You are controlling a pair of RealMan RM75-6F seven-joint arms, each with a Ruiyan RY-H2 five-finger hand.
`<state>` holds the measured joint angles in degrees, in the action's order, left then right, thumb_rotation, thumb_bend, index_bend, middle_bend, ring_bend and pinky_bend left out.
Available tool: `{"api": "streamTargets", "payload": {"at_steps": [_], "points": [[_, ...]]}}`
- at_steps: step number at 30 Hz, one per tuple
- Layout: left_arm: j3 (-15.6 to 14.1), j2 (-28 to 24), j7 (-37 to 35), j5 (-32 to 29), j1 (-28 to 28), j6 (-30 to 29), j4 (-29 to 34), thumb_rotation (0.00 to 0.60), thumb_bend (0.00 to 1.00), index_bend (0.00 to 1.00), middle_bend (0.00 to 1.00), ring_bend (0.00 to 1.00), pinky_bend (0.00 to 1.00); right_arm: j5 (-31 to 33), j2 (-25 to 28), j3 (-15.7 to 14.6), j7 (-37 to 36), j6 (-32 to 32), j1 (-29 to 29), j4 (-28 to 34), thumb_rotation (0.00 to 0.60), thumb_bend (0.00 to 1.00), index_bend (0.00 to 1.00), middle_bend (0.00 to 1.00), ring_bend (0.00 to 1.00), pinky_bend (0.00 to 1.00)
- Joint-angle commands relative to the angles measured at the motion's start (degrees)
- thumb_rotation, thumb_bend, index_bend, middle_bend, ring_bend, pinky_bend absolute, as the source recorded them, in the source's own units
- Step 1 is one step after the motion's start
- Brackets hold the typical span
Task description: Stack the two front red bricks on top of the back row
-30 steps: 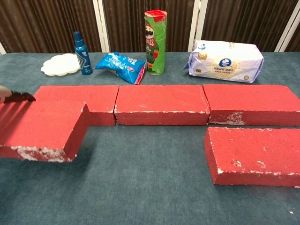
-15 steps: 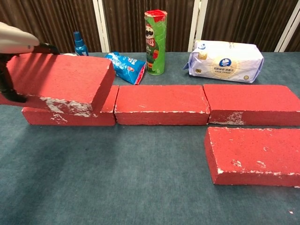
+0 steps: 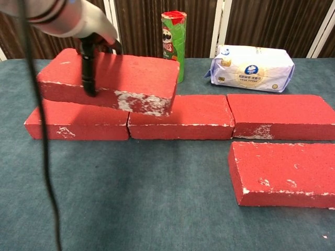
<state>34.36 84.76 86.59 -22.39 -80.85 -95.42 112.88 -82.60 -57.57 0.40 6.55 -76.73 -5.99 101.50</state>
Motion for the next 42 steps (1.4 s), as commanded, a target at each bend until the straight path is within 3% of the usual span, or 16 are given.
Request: {"api": "streamTargets", "payload": {"at_steps": [1,4,10,18,26,42], "points": [[1.9,2.3,2.2,-3.1,-2.3,1.6,-4.5,0.600,0.22,0.00,0.05,0.00,0.17,0.0,0.1,0.0,-0.1,0.0,0.0,0.0,0.600,0.00,0.10,0.08,0.09,0.00],[2.0,3.1,3.0,-4.1,-2.9,2.1,-6.8,0.600,0.22,0.00,0.05,0.00,0.17,0.2,0.1,0.1,-0.2,-0.1,0.1,0.0,0.600,0.00,0.10,0.08,0.09,0.00],[5.8,5.9,3.0,-8.0,-3.3,7.3,-16.6,0.600,0.22,0.00,0.05,0.00,0.17,1.1,0.0,0.2,0.0,1.0,-0.3,-0.5,0.600,0.00,0.10,0.08,0.09,0.00],[5.7,9.3,6.0,-8.8,-5.0,9.0,-26.0,0.600,0.22,0.00,0.05,0.00,0.17,1.5,-0.4,0.3,0.6,1.8,-0.8,-0.8,0.600,0.00,0.10,0.08,0.09,0.00],[4.3,10.8,3.8,-2.8,-4.4,10.7,-26.9,0.600,0.22,0.00,0.03,0.00,0.16,2.6,-0.6,0.6,0.6,2.1,-0.8,-1.1,0.600,0.00,0.10,0.08,0.09,0.00],[3.5,10.7,4.2,-1.3,-2.2,10.3,-25.7,0.600,0.22,0.00,0.02,0.00,0.15,2.6,-0.6,0.4,1.1,2.1,-0.8,-0.7,0.600,0.00,0.10,0.08,0.09,0.00]]}}
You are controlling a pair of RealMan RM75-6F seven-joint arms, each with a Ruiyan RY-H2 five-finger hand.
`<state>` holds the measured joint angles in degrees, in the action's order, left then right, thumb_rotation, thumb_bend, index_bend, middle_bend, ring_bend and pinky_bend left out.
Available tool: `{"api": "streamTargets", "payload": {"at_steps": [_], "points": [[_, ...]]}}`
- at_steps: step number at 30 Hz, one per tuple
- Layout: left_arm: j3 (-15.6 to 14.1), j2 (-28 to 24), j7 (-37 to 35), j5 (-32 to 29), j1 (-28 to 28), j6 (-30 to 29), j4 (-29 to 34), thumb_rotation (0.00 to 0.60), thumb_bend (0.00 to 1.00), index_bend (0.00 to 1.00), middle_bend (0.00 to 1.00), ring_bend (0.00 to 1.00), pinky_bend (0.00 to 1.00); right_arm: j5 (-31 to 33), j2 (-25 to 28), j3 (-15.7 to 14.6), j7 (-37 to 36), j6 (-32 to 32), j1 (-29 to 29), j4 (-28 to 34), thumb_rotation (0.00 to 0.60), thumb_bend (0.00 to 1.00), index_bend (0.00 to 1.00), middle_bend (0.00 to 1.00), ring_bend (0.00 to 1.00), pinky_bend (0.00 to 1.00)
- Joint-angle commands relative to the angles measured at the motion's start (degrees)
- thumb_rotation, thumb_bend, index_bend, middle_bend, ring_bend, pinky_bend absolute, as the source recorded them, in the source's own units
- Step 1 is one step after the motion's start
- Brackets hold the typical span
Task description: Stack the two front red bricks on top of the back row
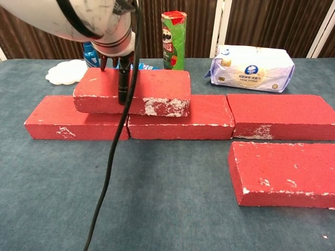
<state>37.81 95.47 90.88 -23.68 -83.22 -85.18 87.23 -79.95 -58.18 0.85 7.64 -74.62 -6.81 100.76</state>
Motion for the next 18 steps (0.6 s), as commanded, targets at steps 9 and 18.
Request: {"api": "streamTargets", "payload": {"at_steps": [9,18], "points": [[-0.7,-0.2,-0.8,1.2,2.2,1.1,0.1,0.600,0.22,0.00,0.01,0.00,0.14,0.4,-0.4,0.0,1.1,0.3,-0.2,0.2,0.600,0.00,0.10,0.08,0.09,0.00],[-1.0,0.2,-0.3,0.7,3.0,1.3,0.2,0.600,0.23,0.00,0.00,0.00,0.14,0.7,-0.5,0.0,1.4,0.2,-0.1,0.5,0.600,0.00,0.10,0.08,0.09,0.00]]}}
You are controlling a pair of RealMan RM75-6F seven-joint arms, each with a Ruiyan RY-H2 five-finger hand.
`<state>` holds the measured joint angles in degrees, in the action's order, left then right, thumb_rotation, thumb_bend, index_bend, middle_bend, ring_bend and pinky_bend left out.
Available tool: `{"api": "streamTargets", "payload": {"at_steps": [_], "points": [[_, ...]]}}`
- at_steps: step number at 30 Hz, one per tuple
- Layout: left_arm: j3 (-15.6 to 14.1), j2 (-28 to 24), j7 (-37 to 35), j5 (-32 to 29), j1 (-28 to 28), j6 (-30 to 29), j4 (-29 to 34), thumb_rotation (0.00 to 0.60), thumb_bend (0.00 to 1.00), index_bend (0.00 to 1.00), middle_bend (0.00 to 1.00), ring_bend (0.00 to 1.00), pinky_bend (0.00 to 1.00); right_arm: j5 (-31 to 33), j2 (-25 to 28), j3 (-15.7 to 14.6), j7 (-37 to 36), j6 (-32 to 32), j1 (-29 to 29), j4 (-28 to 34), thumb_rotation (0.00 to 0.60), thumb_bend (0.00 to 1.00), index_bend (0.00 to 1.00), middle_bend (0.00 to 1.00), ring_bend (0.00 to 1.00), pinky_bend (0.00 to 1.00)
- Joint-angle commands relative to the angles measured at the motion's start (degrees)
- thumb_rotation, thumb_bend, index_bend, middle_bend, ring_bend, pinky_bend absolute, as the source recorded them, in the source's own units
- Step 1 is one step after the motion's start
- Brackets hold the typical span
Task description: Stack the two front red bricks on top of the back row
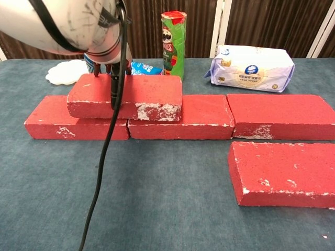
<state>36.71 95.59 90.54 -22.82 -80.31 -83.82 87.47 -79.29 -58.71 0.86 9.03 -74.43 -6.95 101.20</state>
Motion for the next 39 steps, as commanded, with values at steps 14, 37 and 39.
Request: {"api": "streamTargets", "payload": {"at_steps": [14,37,39], "points": [[0.3,1.3,-0.2,0.4,0.2,0.2,-1.2,0.600,0.22,0.00,0.00,0.00,0.13,0.4,0.0,-0.1,0.4,0.3,-0.1,0.2,0.600,0.00,0.10,0.08,0.09,0.00],[1.3,2.2,-0.2,1.1,0.4,-0.3,-1.9,0.600,0.22,0.00,0.00,0.00,0.10,0.9,0.0,0.0,0.7,0.4,-0.2,0.5,0.600,0.00,0.10,0.08,0.09,0.00],[1.1,2.3,-0.3,1.6,0.5,-0.1,-1.9,0.600,0.22,0.00,0.00,0.00,0.10,0.9,0.1,-0.1,0.7,0.4,-0.2,0.5,0.600,0.00,0.10,0.08,0.09,0.00]]}}
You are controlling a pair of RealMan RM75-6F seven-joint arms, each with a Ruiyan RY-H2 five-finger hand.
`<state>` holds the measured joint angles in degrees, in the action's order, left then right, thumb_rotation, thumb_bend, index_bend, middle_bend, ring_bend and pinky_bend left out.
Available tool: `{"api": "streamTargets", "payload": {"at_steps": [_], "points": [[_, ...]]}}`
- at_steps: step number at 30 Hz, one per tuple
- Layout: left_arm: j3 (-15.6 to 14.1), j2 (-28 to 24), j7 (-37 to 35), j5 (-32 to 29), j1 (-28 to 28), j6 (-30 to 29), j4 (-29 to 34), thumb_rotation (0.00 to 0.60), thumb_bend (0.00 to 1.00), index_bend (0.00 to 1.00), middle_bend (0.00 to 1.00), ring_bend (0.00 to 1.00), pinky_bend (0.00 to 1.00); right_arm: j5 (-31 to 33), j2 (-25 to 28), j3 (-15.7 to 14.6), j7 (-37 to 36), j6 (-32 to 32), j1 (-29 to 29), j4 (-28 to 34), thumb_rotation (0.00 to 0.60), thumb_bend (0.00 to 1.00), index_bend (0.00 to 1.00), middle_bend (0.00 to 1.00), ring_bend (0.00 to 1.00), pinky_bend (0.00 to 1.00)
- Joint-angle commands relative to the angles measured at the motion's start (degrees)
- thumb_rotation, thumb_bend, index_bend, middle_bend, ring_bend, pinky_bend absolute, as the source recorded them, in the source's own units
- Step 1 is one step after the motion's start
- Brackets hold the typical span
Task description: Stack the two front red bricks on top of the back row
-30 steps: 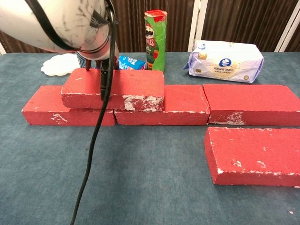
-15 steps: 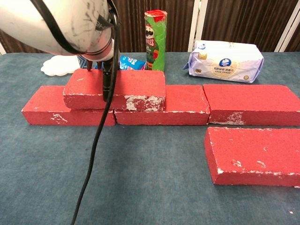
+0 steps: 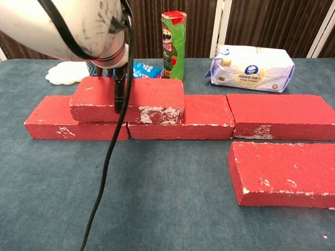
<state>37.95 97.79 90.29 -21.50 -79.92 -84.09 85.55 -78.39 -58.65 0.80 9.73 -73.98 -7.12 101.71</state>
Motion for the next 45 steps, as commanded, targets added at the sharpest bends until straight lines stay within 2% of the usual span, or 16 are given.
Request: {"api": "streamTargets", "payload": {"at_steps": [1,8,45], "points": [[-0.3,0.1,0.0,0.3,0.2,0.2,0.0,0.600,0.22,0.00,0.00,0.00,0.09,0.0,0.0,0.0,0.0,0.0,0.0,0.0,0.600,0.00,0.10,0.08,0.09,0.00],[-0.4,-0.1,0.2,0.6,0.5,0.6,0.5,0.600,0.22,0.00,0.00,0.00,0.07,0.0,0.1,-0.1,0.0,0.2,-0.1,0.1,0.600,0.00,0.10,0.08,0.09,0.00],[-0.9,-0.5,0.8,0.5,1.0,1.7,0.6,0.600,0.19,0.00,0.00,0.00,0.06,0.9,-0.1,0.0,0.5,0.7,-0.3,0.5,0.600,0.00,0.11,0.08,0.09,0.00]]}}
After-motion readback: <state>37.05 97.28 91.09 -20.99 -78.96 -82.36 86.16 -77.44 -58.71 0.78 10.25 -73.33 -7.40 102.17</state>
